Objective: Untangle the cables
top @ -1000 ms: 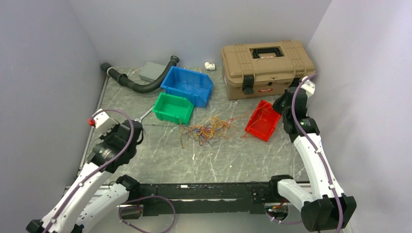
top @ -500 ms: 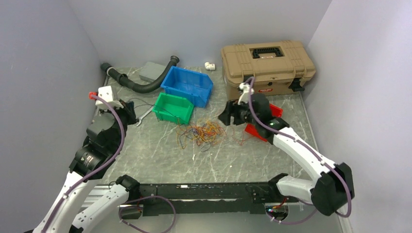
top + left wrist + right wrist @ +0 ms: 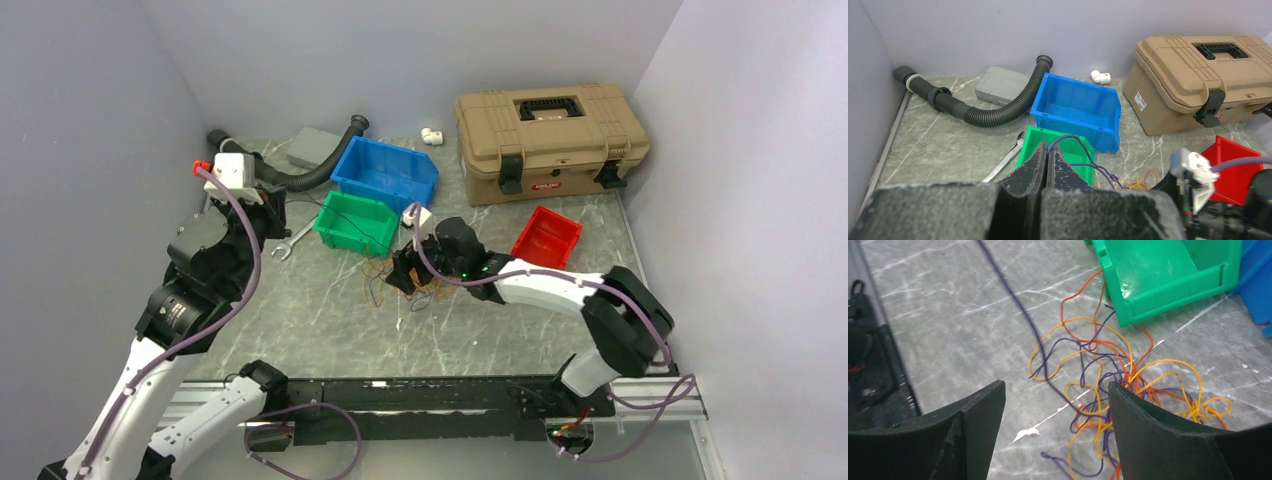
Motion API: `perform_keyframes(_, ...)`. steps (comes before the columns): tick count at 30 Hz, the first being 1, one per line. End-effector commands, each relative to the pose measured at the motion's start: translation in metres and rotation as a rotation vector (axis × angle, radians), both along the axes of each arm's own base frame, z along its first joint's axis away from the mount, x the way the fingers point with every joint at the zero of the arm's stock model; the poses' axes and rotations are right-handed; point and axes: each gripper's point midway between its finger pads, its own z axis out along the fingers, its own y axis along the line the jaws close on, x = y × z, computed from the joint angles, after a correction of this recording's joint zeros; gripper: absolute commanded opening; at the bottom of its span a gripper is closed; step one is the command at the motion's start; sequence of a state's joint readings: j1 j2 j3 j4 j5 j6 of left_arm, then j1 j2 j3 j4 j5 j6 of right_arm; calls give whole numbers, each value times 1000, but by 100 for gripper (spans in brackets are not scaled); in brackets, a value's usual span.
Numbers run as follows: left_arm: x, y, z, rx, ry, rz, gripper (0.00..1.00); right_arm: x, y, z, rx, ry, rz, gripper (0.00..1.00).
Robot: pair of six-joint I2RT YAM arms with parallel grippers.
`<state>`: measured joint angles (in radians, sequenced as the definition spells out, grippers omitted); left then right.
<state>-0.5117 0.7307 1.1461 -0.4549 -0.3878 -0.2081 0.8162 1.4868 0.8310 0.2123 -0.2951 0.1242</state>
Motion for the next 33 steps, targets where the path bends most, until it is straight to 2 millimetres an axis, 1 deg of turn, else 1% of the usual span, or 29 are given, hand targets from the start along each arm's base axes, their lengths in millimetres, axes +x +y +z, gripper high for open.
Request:
perform_keyframes(1,-2,2,35,6,-77,-7,0,33,24,11,56,-101,-72,73)
perform_keyframes(3,-3,13,46,8,-90,45,0,33,21,-9,56,-58,-111,69)
perform_keyframes(5,-7,33,62,16,-111,139,0,30,11,-28,59,-5,-170,61)
perform_keyframes(6,-11,47,72,27,-131,199,0,28,4,-37,54,17,-210,57)
perform_keyframes(7,-17,59,84,33,-157,253,0,28,-5,-45,44,39,-259,51)
perform_keyframes(8,-24,76,95,35,-181,327,0,28,-17,-51,32,58,-317,45)
perform_keyframes(9,-33,92,105,22,-207,402,0,30,-31,-58,15,77,-391,36)
perform_keyframes(10,-43,108,116,31,-237,469,0,33,-46,-65,-6,98,-465,30)
perform_keyframes(11,-54,122,124,28,-262,528,0,33,-62,-74,-34,132,-531,28)
perform_keyframes(13,-73,143,137,14,-317,617,0,35,-93,-83,-62,193,-652,28)
perform_keyframes(15,-86,155,143,-13,-363,658,0,37,-117,-87,-68,235,-733,29)
perform_keyframes(16,-91,157,145,-27,-383,659,0,38,-124,-85,-58,246,-746,29)
perform_keyframes(18,-89,151,142,-45,-401,620,0,38,-129,-75,-31,229,-739,29)
perform_keyframes(20,-84,140,138,-70,-415,551,0,39,-123,-59,-1,196,-691,19)
perform_keyframes(22,-77,122,133,-86,-408,449,0,41,-114,-41,24,165,-638,13)
perform_keyframes(24,-66,97,124,-88,-382,324,0,39,-101,-20,53,142,-559,12)
perform_keyframes(25,-60,82,118,-89,-362,256,0,37,-95,-11,69,135,-518,14)
perform_keyframes(26,-52,66,110,-77,-334,187,0,34,-90,-2,84,126,-481,24)
perform_keyframes(27,-46,51,101,-64,-305,121,0,32,-85,6,97,117,-446,29)
perform_keyframes(29,-36,23,82,-51,-243,5,0,29,-80,20,121,103,-402,34)
perform_keyframes(30,-31,13,72,-41,-210,-35,0,27,-78,26,128,95,-382,35)
perform_keyframes(31,-28,6,63,-37,-180,-62,0,25,-75,31,134,86,-363,33)
perform_keyframes(32,-26,0,56,-33,-157,-87,0,24,-74,35,137,79,-347,29)
perform_keyframes(33,-24,-5,51,-27,-143,-109,0,24,-73,40,140,69,-333,18)
